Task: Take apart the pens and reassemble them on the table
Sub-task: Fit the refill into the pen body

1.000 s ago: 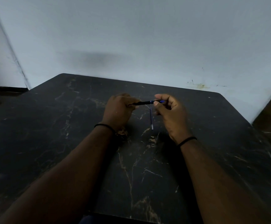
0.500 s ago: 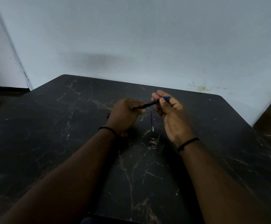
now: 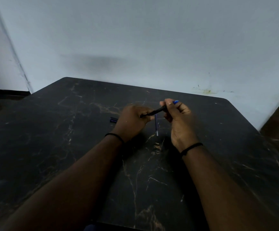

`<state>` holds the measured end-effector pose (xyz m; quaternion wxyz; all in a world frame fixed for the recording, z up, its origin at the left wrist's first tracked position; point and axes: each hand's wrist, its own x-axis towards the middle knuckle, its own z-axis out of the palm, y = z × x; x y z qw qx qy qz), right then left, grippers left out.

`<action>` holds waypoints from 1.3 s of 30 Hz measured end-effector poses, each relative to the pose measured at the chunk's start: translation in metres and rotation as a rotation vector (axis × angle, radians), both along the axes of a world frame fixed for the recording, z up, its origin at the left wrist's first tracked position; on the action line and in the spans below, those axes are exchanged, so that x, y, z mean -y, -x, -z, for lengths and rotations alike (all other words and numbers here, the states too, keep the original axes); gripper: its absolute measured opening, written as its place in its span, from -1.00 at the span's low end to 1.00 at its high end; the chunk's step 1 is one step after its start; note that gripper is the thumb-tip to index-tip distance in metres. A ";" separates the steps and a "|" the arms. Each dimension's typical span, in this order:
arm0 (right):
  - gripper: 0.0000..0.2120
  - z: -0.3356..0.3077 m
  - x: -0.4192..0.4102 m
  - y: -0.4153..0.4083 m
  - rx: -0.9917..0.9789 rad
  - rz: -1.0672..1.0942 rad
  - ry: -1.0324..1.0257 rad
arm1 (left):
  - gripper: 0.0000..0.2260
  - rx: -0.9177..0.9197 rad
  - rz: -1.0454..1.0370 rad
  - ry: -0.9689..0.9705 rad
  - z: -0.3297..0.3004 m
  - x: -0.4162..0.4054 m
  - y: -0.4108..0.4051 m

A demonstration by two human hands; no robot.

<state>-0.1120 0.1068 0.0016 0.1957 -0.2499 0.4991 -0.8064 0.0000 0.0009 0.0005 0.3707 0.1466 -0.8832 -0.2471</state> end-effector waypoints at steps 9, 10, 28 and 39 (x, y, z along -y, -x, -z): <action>-0.82 -0.002 0.000 0.002 -0.020 -0.118 0.015 | -0.88 -0.004 -0.015 -0.036 0.002 0.002 0.000; -0.81 -0.001 -0.001 0.001 -0.027 -0.108 0.020 | -0.88 -0.010 -0.018 -0.033 0.002 0.003 0.000; -0.86 -0.003 -0.001 -0.004 0.012 0.083 -0.016 | -0.88 -0.023 -0.003 -0.021 0.002 -0.001 0.004; -0.87 -0.003 0.000 -0.003 0.017 0.115 0.013 | -0.91 -0.006 -0.016 -0.035 0.005 0.001 0.005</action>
